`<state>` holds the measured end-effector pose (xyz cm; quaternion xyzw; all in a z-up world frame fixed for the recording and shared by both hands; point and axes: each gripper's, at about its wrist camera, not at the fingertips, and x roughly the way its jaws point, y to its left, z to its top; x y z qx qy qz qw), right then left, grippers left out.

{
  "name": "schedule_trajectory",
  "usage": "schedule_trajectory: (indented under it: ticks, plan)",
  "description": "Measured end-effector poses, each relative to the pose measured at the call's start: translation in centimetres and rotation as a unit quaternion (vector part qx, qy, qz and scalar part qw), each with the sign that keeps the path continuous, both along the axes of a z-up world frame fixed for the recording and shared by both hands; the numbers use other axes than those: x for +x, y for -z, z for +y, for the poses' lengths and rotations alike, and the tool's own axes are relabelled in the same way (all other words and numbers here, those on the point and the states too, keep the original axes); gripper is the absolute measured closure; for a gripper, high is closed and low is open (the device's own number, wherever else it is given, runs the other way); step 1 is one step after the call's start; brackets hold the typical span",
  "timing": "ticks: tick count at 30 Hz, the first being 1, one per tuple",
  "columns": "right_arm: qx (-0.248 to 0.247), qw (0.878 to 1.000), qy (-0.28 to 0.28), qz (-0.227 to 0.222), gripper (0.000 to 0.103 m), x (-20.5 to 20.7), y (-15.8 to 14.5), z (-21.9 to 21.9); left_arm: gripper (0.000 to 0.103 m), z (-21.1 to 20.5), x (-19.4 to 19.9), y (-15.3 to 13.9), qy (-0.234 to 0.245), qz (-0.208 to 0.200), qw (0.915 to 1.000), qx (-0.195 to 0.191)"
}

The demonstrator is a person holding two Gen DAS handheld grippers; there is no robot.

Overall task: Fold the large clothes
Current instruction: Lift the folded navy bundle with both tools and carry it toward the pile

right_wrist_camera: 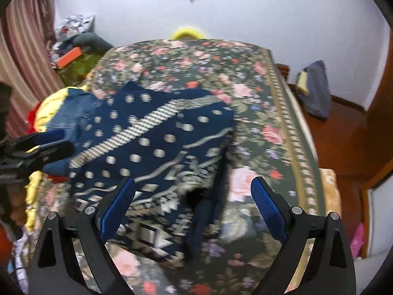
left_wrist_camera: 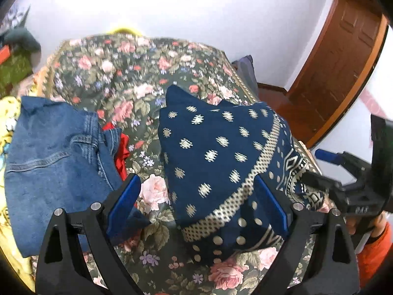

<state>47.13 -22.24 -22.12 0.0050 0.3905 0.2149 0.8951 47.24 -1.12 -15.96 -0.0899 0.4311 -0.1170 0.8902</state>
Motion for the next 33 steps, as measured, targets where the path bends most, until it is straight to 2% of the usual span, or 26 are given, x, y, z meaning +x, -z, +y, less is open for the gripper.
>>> schedule_trajectory:
  ticks: [2,6,9,13,17,20,22,23,25,26,27,29,31,33]
  plan:
    - [0.004,1.000,-0.004,0.011,0.009,0.8,0.7,0.5,0.010,0.3,1.3,1.0,0.014,0.030,0.9989,-0.032]
    - [0.022,0.998,0.004,0.060,0.009,3.3,3.3,0.3,0.009,0.6,3.5,3.4,0.027,0.074,0.9930,-0.088]
    - [0.078,0.991,0.004,0.107,0.009,5.1,5.2,-1.2,0.005,1.2,5.0,4.8,0.024,0.099,0.9852,-0.138]
    - [0.132,0.980,-0.008,0.152,0.008,7.3,7.0,-2.3,0.002,1.5,7.0,6.3,0.021,0.122,0.9759,-0.179]
    - [0.147,0.976,-0.028,0.157,0.007,8.1,7.4,-1.8,0.000,1.5,8.1,7.3,0.023,0.136,0.9674,-0.212]
    - [0.163,0.973,-0.036,0.160,0.007,8.5,7.5,-1.6,0.000,1.8,8.8,8.2,0.019,0.148,0.9566,-0.250]
    - [0.178,0.970,-0.043,0.162,0.017,8.5,7.5,-1.7,0.001,1.9,8.8,8.2,0.018,0.146,0.9554,-0.256]
    - [0.184,0.968,-0.045,0.163,0.019,8.4,7.4,-1.6,0.006,1.8,8.8,8.0,0.019,0.142,0.9559,-0.257]
    - [0.188,0.968,-0.047,0.162,0.033,8.0,7.1,-1.5,0.017,1.9,8.5,7.6,0.023,0.135,0.9552,-0.262]
    - [0.187,0.968,-0.046,0.159,0.036,7.8,6.9,-1.5,0.022,1.7,8.2,7.2,0.022,0.131,0.9574,-0.257]
    - [0.184,0.970,-0.047,0.153,0.046,7.5,6.5,-1.4,0.025,1.6,8.0,6.9,0.021,0.126,0.9602,-0.248]
    - [0.169,0.975,-0.043,0.137,0.056,6.7,5.5,-1.1,0.034,1.4,7.7,6.2,0.020,0.121,0.9636,-0.238]
    - [0.167,0.977,-0.038,0.130,0.064,6.2,4.5,-0.7,0.040,1.4,7.1,4.9,0.020,0.112,0.9657,-0.233]
    - [0.170,0.977,-0.039,0.125,0.066,5.8,3.6,-0.6,0.044,1.6,6.4,3.3,0.023,0.101,0.9672,-0.232]
